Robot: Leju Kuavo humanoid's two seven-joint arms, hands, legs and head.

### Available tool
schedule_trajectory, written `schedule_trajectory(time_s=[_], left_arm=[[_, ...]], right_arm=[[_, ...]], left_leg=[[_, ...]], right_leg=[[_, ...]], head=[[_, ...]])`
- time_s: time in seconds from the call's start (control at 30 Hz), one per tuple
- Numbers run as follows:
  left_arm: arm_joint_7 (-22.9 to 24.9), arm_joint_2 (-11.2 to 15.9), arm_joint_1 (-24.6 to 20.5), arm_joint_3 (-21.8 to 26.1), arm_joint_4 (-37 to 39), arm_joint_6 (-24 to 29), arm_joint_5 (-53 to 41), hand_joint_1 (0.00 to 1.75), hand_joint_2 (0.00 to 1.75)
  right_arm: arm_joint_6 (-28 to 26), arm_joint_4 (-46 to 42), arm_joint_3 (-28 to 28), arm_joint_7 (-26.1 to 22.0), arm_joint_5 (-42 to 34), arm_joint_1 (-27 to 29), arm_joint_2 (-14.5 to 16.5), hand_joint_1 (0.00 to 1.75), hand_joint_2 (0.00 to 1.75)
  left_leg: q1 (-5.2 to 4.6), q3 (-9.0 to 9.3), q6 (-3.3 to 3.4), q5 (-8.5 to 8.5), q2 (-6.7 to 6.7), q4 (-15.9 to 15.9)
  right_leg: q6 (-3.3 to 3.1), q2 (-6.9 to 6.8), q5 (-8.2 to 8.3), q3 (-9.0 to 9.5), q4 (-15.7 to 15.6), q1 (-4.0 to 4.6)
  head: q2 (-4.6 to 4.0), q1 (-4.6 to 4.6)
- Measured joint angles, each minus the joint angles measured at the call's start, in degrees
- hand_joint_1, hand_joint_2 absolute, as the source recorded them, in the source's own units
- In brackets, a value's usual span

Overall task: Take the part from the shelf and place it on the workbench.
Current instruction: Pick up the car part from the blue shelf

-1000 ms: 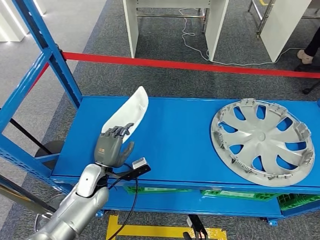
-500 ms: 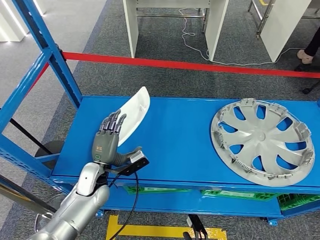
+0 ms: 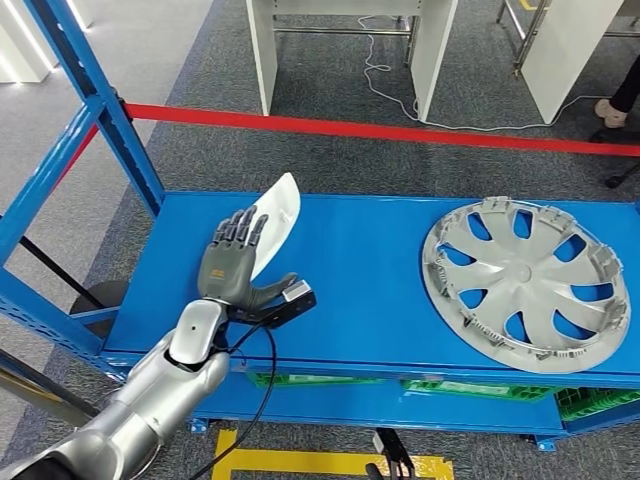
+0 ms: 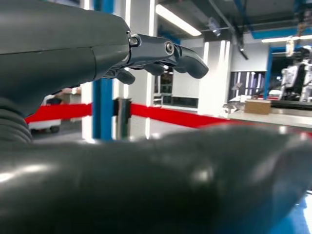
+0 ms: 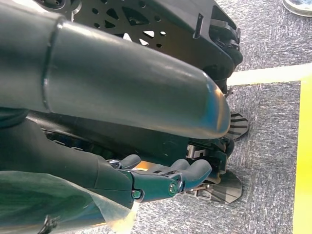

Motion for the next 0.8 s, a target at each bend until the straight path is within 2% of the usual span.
schedule_trajectory(time_s=[0.37,0.57,0.7,0.8], left_arm=[[0.5,-0.9,-2.9,-2.3,3.2,-1.6,0.1,0.00,0.00],[1.8,-3.0,-5.8,-3.9,7.5,-3.0,0.0,0.00,0.00],[3.3,-4.4,-7.9,-4.9,10.6,-5.5,-0.4,0.00,1.75],[3.5,-5.0,-8.9,-5.3,12.5,-7.3,0.3,0.00,1.75]], right_arm=[[0.0,0.0,0.0,0.3,0.3,-0.1,0.0,0.00,0.00],[0.1,0.0,0.8,1.1,1.0,-0.2,0.0,0.00,0.00],[0.1,0.0,0.9,1.2,1.2,-0.2,0.0,0.00,0.00],[0.1,0.0,1.0,1.3,1.3,-0.3,0.0,0.00,0.00]], left_leg=[[0.00,0.00,0.00,0.00,0.00,0.0],[-0.02,0.00,0.00,0.00,0.00,0.0],[-0.04,0.00,0.00,0.00,0.00,0.0],[-0.04,0.00,0.00,0.00,0.00,0.0]], right_leg=[[0.00,0.00,0.00,-0.02,0.0,0.00],[0.00,0.00,0.00,0.00,0.0,-0.03],[0.01,0.01,0.00,0.00,0.0,-0.05],[0.01,0.01,0.00,0.00,0.0,-0.05]], head=[[0.00,0.00],[0.00,0.01],[0.00,0.00],[0.00,-0.01]])
